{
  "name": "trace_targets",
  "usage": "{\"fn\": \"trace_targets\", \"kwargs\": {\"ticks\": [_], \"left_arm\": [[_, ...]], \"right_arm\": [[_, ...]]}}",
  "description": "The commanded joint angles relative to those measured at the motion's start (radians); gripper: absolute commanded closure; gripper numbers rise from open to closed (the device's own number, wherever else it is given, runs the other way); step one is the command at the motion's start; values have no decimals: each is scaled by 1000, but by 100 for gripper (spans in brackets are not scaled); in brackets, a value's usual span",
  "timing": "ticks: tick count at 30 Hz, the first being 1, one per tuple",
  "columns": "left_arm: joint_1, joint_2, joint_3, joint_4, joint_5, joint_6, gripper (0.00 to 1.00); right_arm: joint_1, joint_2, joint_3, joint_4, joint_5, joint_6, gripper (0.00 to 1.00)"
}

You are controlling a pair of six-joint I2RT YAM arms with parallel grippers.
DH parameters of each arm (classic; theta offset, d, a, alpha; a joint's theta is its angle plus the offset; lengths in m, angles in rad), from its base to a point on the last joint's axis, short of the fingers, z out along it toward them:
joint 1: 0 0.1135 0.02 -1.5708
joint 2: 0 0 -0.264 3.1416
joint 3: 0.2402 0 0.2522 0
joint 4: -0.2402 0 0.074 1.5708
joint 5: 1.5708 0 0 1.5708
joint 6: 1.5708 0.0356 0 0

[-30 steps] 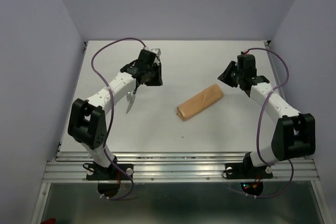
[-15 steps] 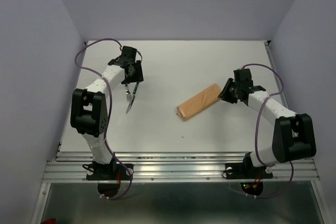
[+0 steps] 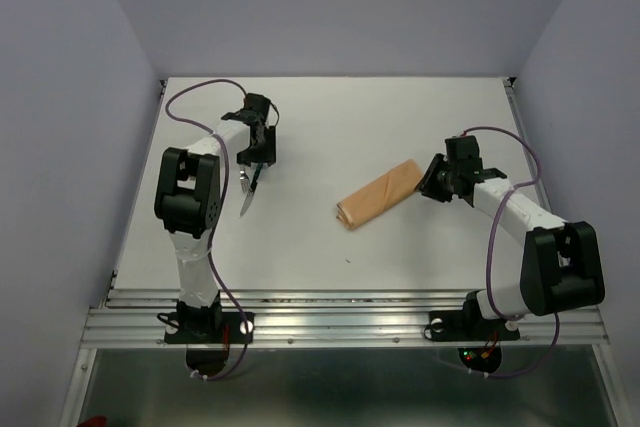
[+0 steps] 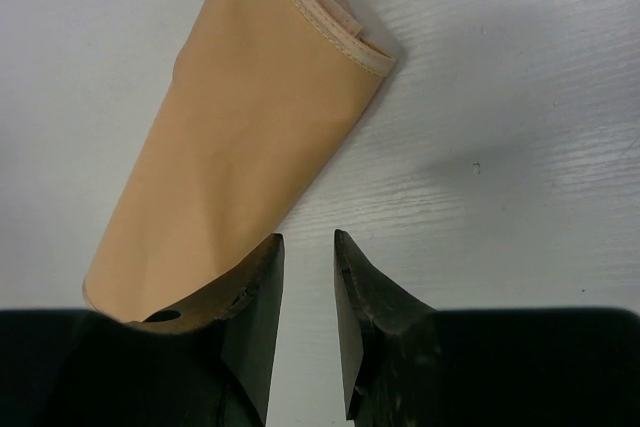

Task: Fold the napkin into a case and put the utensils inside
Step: Pick up the knife from the center of the board, then insert the knife into the folded napkin.

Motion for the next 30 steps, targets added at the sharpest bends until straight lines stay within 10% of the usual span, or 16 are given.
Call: {"fn": "trace_targets", "kwargs": {"ticks": [1,7,14,30], "left_arm": [[-1,36,35,-6,-15,25,39],[1,82,18,-6,19,-15,51],[-10,60,-45,47,156,-56,95],[-297,-178,-117,109,183,-47,100]], "right_arm": [[10,-30,3,23,-3,9,67],[10,-45,11,-6,41,-2,68],[10,-54,17,-40,158,-16,69],[1,231,250,-45,347,-26,72]]}}
